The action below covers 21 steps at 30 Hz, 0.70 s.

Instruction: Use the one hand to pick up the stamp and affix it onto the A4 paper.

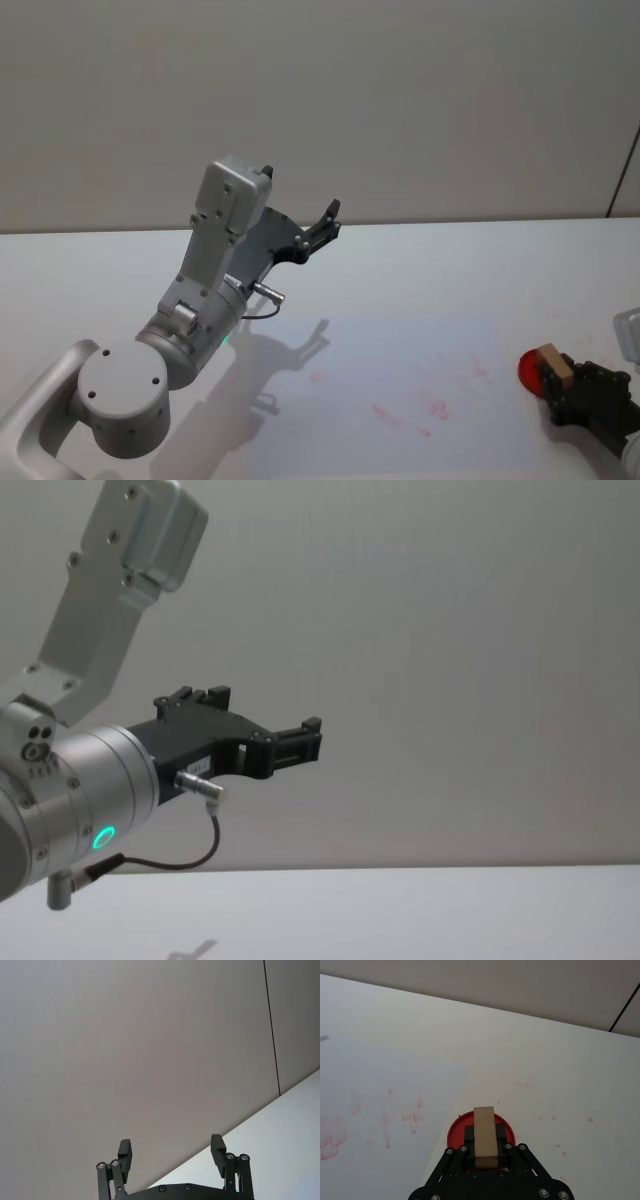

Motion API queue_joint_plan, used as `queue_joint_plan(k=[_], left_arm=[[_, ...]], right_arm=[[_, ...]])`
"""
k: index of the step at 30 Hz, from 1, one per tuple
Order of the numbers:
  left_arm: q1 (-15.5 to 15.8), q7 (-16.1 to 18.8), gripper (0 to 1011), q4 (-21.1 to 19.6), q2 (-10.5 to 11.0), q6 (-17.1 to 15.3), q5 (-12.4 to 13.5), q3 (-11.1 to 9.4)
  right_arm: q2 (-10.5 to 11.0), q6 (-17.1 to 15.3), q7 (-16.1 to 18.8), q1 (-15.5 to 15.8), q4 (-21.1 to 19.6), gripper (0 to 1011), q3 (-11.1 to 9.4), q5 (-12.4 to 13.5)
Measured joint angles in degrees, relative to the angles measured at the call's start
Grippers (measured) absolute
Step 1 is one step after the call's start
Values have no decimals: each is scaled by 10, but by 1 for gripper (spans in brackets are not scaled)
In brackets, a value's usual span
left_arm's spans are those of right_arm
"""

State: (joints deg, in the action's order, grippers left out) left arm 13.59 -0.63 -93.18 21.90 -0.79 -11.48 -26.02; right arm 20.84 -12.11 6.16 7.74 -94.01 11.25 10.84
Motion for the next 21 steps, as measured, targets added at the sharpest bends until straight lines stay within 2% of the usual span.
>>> queue_joint_plan(k=[11, 21], left_arm=[[0, 0, 1001, 0, 0, 0, 0, 0], [0, 0, 1001, 0, 0, 0, 0, 0]], right_arm=[[-9, 30, -4, -5, -23, 220, -2, 17], [-16, 35, 14, -2, -59, 220, 3, 36]])
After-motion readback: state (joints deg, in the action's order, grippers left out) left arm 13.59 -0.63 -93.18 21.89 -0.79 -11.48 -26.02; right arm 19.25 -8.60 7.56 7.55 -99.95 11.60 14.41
